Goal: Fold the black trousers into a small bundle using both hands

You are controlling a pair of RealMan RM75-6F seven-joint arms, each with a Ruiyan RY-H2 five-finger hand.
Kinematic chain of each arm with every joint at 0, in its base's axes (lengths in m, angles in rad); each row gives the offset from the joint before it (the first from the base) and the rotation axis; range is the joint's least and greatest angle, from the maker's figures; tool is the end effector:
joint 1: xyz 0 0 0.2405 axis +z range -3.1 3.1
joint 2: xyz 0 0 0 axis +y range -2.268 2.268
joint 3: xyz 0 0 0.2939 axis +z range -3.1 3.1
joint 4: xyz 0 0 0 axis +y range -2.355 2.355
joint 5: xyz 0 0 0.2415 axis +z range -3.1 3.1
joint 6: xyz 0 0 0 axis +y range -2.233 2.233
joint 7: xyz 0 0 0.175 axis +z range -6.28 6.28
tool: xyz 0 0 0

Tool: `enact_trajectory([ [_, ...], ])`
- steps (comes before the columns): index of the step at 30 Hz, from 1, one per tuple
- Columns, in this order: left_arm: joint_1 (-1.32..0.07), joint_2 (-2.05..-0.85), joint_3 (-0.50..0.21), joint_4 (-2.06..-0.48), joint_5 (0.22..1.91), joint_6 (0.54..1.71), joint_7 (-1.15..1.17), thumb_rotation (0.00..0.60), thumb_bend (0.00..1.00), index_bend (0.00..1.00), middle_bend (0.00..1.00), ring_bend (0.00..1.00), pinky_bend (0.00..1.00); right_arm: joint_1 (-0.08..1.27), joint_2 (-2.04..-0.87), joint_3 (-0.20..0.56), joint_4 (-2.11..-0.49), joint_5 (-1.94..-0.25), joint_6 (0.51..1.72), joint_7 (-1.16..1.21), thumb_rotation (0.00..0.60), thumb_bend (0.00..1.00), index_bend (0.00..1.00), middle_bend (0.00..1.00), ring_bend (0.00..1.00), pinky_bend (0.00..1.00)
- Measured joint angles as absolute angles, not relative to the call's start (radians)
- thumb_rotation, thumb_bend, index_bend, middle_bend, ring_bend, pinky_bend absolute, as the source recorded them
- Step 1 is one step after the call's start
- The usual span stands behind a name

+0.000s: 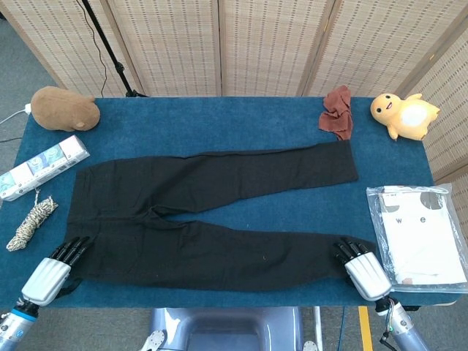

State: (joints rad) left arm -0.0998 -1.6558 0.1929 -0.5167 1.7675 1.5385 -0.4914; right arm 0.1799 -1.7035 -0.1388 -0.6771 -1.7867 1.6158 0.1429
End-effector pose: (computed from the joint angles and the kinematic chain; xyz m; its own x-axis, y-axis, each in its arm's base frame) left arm -0.4584 0.1859 0.0175 0.4962 0.2293 0.8374 0.8468 -0.3405 -0.4086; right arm -0.3897 -0.2181 -0.0151 0.5816 0.0154 0.8133 -0.7245 -0.4448 0.5265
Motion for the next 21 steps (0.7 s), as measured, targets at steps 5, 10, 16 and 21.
enact_trajectory([
  [5, -0.107, -1.652, 0.189, -0.539, 1.759, 1.527, -0.480, 0.600, 0.45, 0.24, 0.16, 0.13, 0.26, 0.179, -1.703, -0.140, -0.678, -1.786, 1.614, 0.144, 0.600, 0.51, 0.59, 0.30, 0.21, 0.36],
  [10, -0.108, -1.649, 0.184, -0.555, 1.749, 1.529, -0.481, 0.600, 0.47, 0.36, 0.27, 0.21, 0.33, 0.179, -1.702, -0.140, -0.680, -1.786, 1.615, 0.146, 0.600, 0.51, 0.59, 0.30, 0.21, 0.36],
  [16, -0.106, -1.649, 0.183, -0.553, 1.746, 1.539, -0.490, 0.600, 0.48, 0.47, 0.36, 0.28, 0.39, 0.178, -1.701, -0.140, -0.679, -1.788, 1.620, 0.147, 0.600, 0.51, 0.59, 0.30, 0.21, 0.36],
  [21, -0.106, -1.648, 0.185, -0.551, 1.747, 1.548, -0.497, 0.600, 0.48, 0.47, 0.37, 0.29, 0.40, 0.177, -1.700, -0.140, -0.680, -1.788, 1.623, 0.148, 0.600, 0.51, 0.59, 0.30, 0.21, 0.36],
])
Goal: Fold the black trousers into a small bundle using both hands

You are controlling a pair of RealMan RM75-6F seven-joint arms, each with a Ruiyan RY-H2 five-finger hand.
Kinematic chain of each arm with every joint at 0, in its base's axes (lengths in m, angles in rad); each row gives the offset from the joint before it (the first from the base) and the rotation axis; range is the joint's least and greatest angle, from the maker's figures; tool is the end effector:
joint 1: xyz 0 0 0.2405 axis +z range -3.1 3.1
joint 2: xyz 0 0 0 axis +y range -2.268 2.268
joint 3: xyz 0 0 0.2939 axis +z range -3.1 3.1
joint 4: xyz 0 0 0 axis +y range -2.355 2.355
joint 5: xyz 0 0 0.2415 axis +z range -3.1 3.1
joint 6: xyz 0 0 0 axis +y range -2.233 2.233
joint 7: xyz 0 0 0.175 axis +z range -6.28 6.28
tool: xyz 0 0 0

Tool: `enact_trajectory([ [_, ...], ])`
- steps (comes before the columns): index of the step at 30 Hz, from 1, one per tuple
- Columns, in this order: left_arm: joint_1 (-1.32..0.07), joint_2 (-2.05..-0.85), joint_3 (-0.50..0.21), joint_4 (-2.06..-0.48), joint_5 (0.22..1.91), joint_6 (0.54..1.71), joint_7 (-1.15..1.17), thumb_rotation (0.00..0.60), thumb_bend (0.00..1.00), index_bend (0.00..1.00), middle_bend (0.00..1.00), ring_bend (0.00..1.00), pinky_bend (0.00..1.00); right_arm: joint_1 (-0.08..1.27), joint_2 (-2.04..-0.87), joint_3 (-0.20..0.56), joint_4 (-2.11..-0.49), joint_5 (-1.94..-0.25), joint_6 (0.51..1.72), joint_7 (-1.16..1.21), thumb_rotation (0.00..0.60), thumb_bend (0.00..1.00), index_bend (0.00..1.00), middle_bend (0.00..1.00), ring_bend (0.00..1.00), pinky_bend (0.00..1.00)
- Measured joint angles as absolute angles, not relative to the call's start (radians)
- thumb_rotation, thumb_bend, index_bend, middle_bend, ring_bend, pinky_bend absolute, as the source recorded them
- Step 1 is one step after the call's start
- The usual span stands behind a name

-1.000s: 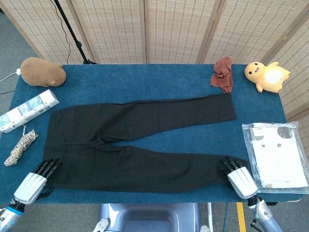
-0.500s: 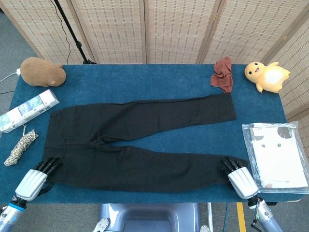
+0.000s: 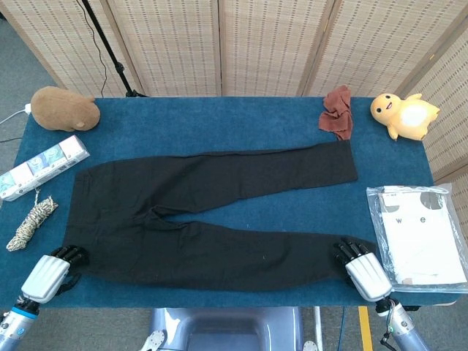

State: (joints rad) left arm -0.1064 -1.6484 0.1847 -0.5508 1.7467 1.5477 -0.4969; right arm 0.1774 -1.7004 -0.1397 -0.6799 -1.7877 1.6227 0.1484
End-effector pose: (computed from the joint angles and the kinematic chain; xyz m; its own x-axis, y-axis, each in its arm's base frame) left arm -0.4538 0.1902 0.0197 0.4647 0.2109 0.8600 0.8632 -0.3240 -0.3871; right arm -0.3896 -0.2167 -0.0136 0.5755 0.0166 0.8176 -0.7280 -0.4451 0.5215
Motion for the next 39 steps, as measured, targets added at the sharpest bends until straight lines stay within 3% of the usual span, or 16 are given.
enact_trajectory([
  [9, -0.123, -1.623, 0.169, -0.585, 1.738, 1.569, -0.554, 0.600, 0.47, 0.47, 0.37, 0.29, 0.40, 0.191, -1.686, -0.119, -0.712, -1.782, 1.637, 0.156, 0.600, 0.51, 0.60, 0.31, 0.21, 0.36],
  [18, -0.207, -1.545, 0.090, -0.738, 1.679, 1.516, -0.605, 0.600, 0.46, 0.49, 0.38, 0.30, 0.40, 0.274, -1.628, -0.054, -0.843, -1.761, 1.601, 0.129, 0.600, 0.51, 0.62, 0.32, 0.21, 0.36],
  [29, -0.324, -1.344, 0.000, -1.131, 1.541, 1.265, -0.496, 0.600, 0.48, 0.51, 0.40, 0.31, 0.40, 0.430, -1.575, 0.044, -0.935, -1.690, 1.389, 0.058, 0.600, 0.51, 0.63, 0.33, 0.21, 0.36],
  [34, -0.391, -1.253, -0.049, -1.289, 1.407, 1.079, -0.374, 0.600, 0.48, 0.49, 0.40, 0.31, 0.40, 0.512, -1.589, 0.085, -0.892, -1.647, 1.278, 0.045, 0.600, 0.51, 0.62, 0.33, 0.21, 0.36],
  [39, -0.442, -1.212, -0.102, -1.363, 1.285, 0.982, -0.283, 0.600, 0.48, 0.49, 0.40, 0.32, 0.40, 0.582, -1.619, 0.117, -0.815, -1.614, 1.206, 0.044, 0.600, 0.51, 0.63, 0.33, 0.21, 0.36],
])
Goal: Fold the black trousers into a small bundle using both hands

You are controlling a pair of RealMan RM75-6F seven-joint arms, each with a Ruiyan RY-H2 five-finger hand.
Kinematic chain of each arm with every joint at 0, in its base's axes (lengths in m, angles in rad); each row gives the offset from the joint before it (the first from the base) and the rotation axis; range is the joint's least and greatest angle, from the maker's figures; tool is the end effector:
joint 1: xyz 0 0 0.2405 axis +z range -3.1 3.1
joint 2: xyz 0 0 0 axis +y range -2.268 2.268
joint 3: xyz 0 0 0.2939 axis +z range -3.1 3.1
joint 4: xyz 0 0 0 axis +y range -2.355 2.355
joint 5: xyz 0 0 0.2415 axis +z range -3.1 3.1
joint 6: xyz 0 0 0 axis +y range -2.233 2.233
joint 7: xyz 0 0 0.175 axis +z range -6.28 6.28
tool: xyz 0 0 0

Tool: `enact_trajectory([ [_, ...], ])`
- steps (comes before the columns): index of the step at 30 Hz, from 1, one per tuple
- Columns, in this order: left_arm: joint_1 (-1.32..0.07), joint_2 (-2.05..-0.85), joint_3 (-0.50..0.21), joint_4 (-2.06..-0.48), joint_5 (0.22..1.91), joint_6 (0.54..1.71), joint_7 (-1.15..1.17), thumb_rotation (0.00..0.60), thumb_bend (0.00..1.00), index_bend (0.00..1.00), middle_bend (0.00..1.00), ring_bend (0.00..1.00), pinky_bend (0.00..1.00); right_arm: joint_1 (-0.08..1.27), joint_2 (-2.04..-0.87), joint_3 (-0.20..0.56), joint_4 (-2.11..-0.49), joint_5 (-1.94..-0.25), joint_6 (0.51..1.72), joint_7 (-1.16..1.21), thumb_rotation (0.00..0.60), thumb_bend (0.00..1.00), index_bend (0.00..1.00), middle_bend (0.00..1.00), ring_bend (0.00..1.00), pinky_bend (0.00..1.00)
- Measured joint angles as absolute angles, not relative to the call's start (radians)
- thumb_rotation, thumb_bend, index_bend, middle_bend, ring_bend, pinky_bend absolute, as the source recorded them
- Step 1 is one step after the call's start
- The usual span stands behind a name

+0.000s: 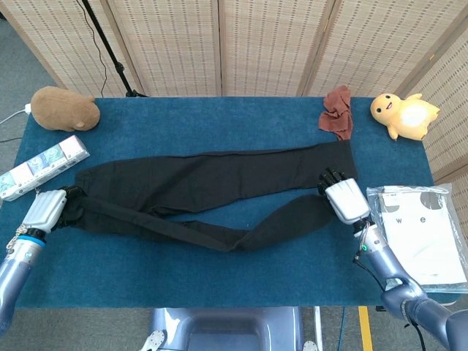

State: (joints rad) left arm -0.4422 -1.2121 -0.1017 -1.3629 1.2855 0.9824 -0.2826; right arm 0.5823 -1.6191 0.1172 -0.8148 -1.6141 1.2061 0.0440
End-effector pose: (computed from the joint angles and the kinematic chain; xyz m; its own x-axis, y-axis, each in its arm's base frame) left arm -0.3657 0.3632 0.0948 0.2282 0.2710 0.9351 0.9718 -0.0043 -0.2359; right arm -0.3028 -0.4252 0.0114 0.6377 0.0921 0.7648 -0.6832 -0.3909 0.6168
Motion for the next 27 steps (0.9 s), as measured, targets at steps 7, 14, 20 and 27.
enact_trajectory([
  [7, -0.486, -1.190, -0.153, -1.400, 1.173, 0.911, -0.228, 0.600, 0.48, 0.49, 0.40, 0.32, 0.40, 0.651, -1.665, 0.143, -0.713, -1.576, 1.130, 0.066, 0.600, 0.51, 0.63, 0.34, 0.21, 0.36],
  [14, -0.537, -1.216, -0.190, -1.360, 1.045, 0.831, -0.168, 0.600, 0.48, 0.49, 0.40, 0.32, 0.40, 0.709, -1.715, 0.153, -0.590, -1.548, 1.040, 0.081, 0.600, 0.51, 0.63, 0.34, 0.21, 0.36],
  [20, -0.587, -1.266, -0.208, -1.294, 0.968, 0.771, -0.113, 0.600, 0.48, 0.49, 0.40, 0.32, 0.40, 0.767, -1.776, 0.153, -0.450, -1.523, 0.944, 0.110, 0.600, 0.51, 0.63, 0.34, 0.21, 0.36],
  [27, -0.623, -1.305, -0.221, -1.235, 0.909, 0.729, -0.080, 0.600, 0.48, 0.49, 0.40, 0.32, 0.40, 0.815, -1.829, 0.147, -0.335, -1.503, 0.871, 0.150, 0.600, 0.51, 0.63, 0.34, 0.21, 0.36],
])
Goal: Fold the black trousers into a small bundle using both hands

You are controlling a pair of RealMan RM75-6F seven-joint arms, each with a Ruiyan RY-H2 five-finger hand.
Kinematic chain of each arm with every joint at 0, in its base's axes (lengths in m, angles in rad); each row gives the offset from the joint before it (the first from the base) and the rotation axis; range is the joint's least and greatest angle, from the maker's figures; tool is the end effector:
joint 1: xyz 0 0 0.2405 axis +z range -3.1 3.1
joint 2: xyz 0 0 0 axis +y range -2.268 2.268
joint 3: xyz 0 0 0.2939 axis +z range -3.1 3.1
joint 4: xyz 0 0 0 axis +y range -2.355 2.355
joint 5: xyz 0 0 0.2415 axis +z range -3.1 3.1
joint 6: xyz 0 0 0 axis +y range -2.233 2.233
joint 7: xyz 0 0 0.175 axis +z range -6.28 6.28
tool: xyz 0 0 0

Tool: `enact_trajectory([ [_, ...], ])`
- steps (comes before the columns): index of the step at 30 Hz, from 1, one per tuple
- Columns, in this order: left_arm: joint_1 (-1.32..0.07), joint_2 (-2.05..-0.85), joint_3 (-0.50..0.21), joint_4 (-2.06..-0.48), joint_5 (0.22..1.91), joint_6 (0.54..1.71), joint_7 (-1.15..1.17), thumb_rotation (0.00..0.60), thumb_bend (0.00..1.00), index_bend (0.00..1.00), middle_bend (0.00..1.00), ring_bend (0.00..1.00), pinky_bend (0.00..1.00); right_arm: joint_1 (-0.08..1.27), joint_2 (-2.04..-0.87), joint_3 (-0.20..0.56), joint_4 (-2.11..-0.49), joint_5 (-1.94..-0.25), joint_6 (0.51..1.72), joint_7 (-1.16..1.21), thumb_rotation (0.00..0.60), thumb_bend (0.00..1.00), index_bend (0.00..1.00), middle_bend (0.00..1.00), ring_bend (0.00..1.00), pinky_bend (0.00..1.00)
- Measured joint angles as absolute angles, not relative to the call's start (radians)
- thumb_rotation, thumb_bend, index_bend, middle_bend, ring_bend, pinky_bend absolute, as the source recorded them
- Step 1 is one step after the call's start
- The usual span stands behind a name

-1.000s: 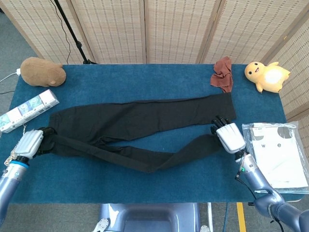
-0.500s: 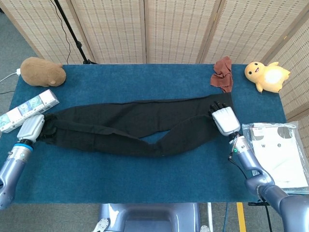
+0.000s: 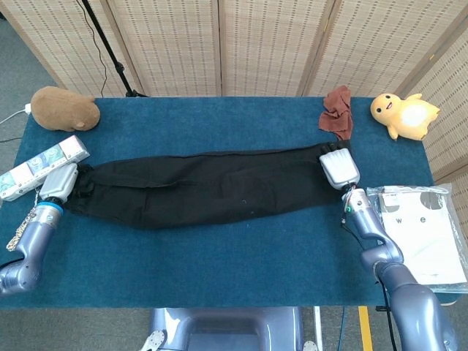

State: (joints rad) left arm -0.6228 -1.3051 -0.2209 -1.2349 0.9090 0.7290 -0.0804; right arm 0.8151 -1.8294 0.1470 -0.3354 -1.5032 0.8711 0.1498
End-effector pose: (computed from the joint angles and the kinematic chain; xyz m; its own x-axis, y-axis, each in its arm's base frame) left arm -0.3491 0.4496 0.0786 0.1815 0.2995 0.9367 0.9590 0.1569 -0.2360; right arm -0.2956 -0.5294 -0.0054 0.7453 -0.0191 0.6665 -0.6470 -0.2623 0.7160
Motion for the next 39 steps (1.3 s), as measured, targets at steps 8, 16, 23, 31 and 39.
enact_trajectory([
  [8, -0.632, -1.327, -0.238, -1.194, 0.883, 0.724, -0.086, 0.600, 0.48, 0.49, 0.40, 0.32, 0.40, 0.858, -1.864, 0.149, -0.259, -1.478, 0.826, 0.183, 0.600, 0.51, 0.63, 0.34, 0.21, 0.36],
  [16, -0.618, -1.354, -0.258, -1.145, 0.909, 0.761, -0.141, 0.600, 0.48, 0.49, 0.40, 0.32, 0.40, 0.873, -1.870, 0.155, -0.237, -1.458, 0.798, 0.199, 0.600, 0.51, 0.63, 0.34, 0.21, 0.36],
  [23, -0.620, -1.379, -0.268, -1.110, 0.921, 0.767, -0.149, 0.600, 0.48, 0.49, 0.40, 0.32, 0.40, 0.879, -1.883, 0.146, -0.215, -1.454, 0.758, 0.204, 0.600, 0.51, 0.63, 0.34, 0.21, 0.36],
  [31, -0.629, -1.400, -0.271, -1.084, 0.910, 0.760, -0.128, 0.600, 0.48, 0.49, 0.40, 0.32, 0.40, 0.899, -1.906, 0.149, -0.174, -1.443, 0.745, 0.207, 0.600, 0.51, 0.63, 0.34, 0.21, 0.36],
  [39, -0.629, -1.413, -0.276, -1.069, 0.895, 0.761, -0.115, 0.600, 0.48, 0.49, 0.40, 0.32, 0.40, 0.923, -1.920, 0.155, -0.145, -1.433, 0.736, 0.193, 0.600, 0.51, 0.57, 0.31, 0.19, 0.33],
])
